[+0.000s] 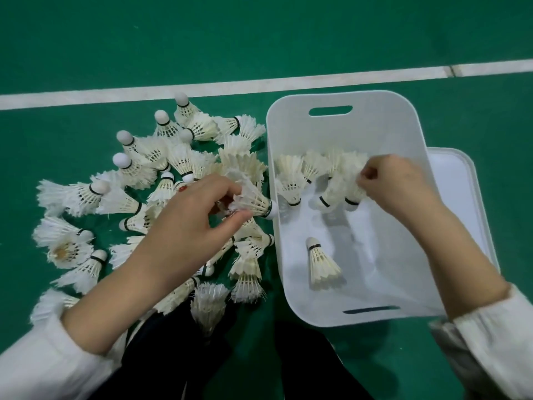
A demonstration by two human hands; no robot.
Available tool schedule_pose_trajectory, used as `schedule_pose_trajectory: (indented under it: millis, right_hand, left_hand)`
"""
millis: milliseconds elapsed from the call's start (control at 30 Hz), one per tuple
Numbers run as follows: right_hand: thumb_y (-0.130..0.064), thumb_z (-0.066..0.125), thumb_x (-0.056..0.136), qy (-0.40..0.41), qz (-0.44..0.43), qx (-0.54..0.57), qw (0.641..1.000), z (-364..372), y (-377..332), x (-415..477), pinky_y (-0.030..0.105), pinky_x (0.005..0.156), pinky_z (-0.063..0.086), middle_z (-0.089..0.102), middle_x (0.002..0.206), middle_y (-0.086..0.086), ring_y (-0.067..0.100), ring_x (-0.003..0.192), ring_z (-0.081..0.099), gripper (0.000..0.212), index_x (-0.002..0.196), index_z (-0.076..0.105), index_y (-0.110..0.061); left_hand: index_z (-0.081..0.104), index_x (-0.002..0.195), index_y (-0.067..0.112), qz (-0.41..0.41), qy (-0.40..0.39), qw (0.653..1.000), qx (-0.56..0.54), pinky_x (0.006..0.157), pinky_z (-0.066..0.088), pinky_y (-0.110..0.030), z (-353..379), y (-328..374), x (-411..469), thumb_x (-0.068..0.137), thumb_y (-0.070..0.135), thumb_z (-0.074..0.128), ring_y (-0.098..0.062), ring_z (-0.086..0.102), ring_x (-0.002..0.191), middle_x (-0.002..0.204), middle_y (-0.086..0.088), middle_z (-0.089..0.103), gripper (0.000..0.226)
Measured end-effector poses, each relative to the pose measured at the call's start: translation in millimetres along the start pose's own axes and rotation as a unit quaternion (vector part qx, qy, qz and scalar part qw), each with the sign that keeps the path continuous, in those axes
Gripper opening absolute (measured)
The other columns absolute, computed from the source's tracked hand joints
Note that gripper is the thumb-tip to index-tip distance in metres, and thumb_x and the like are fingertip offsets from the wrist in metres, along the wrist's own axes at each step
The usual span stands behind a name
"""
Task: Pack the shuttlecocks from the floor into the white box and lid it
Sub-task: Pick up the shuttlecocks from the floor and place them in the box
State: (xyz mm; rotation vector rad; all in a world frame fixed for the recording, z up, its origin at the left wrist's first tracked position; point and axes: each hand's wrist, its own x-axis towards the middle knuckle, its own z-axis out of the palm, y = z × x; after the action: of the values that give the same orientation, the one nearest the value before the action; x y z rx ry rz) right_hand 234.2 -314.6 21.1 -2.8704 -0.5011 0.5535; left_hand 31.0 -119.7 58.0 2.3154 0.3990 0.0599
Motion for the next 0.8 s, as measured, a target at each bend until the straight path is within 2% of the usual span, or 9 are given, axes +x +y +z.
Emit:
schedule_pose_trajectory:
  millis: [100,167,433,533,600,667,733,800]
  right_hand:
    - [-0.015,0.054,0.087,0.026,-0.054,0.085,0.995,-0.5,-17.1,-2.3,0.025,0.064,0.034,0.061,0.077,0.006,0.024,0.075,0.054,0.008,0.084,0.061,-0.011]
    - [-0.014,0.053,0.088,0.019,-0.063,0.081,0.995,11.7,-21.9,1.5,0.024,0.065,0.031,0.058,0.077,0.004,0.022,0.076,0.050,0.011,0.087,0.062,-0.008]
    - [-0.013,0.050,0.088,0.033,-0.048,0.065,0.996,29.8,-10.4,10.9,0.026,0.067,0.033,0.062,0.085,0.010,0.025,0.078,0.051,0.015,0.092,0.062,-0.006]
    - [-0.017,0.054,0.086,0.052,-0.021,0.117,0.992,6.9,1.4,4.2,0.032,0.064,0.044,0.064,0.077,0.009,0.030,0.077,0.060,0.009,0.085,0.062,-0.012]
    - [-0.017,0.055,0.086,0.029,0.010,0.094,0.995,-9.6,12.4,-2.5,0.029,0.059,0.043,0.065,0.075,0.010,0.030,0.075,0.060,0.010,0.083,0.062,-0.011]
    - [-0.013,0.056,0.084,-0.026,0.043,0.019,0.999,-9.5,24.0,-4.5,0.026,0.057,0.038,0.067,0.079,0.012,0.031,0.079,0.060,0.011,0.082,0.064,-0.006]
    - [-0.010,0.058,0.082,-0.083,0.068,-0.022,0.994,7.3,28.4,-0.8,0.022,0.052,0.035,0.068,0.082,0.011,0.028,0.080,0.060,0.008,0.080,0.066,-0.007]
    - [-0.008,0.058,0.081,-0.108,0.069,-0.017,0.992,32.2,28.7,9.0,0.023,0.052,0.035,0.068,0.084,0.014,0.028,0.081,0.061,0.008,0.080,0.066,-0.006]
  left_hand:
    - [0.057,0.092,0.024,0.010,-0.003,1.000,0.000,0.073,0.040,-0.014,-0.1,-0.2,1.4,0.083,0.037,0.058,-0.003,0.051,0.083,0.087,0.012,0.057,0.016]
    - [0.056,0.090,0.026,0.018,-0.004,1.000,-0.003,0.070,0.038,-0.010,-1.2,-0.6,1.6,0.083,0.036,0.059,-0.001,0.051,0.081,0.086,0.013,0.056,0.013]
    - [0.053,0.088,0.030,0.033,-0.002,0.999,-0.005,0.070,0.036,-0.007,-3.2,-4.7,-0.5,0.080,0.044,0.053,0.001,0.049,0.081,0.085,0.017,0.053,0.016]
    - [0.052,0.090,0.030,0.040,-0.003,0.999,-0.003,0.070,0.036,-0.008,-2.9,-6.1,-0.3,0.081,0.043,0.054,0.001,0.049,0.082,0.086,0.017,0.053,0.016]
    - [0.052,0.091,0.029,0.043,-0.003,0.999,-0.001,0.071,0.036,-0.008,-3.0,-7.8,-0.7,0.082,0.044,0.055,0.000,0.049,0.083,0.087,0.016,0.053,0.018]
    - [0.053,0.091,0.029,0.037,-0.006,0.999,-0.004,0.071,0.037,-0.009,-2.9,-7.8,-0.8,0.081,0.043,0.055,0.000,0.049,0.083,0.086,0.015,0.054,0.017]
    - [0.054,0.090,0.028,0.039,-0.005,0.999,-0.003,0.070,0.037,-0.009,-2.5,-6.5,-0.2,0.081,0.041,0.055,0.000,0.049,0.081,0.086,0.015,0.054,0.016]
    - [0.053,0.091,0.029,0.046,-0.002,0.999,-0.002,0.071,0.037,-0.009,-2.8,-5.9,-0.5,0.081,0.040,0.055,0.001,0.049,0.081,0.088,0.015,0.054,0.015]
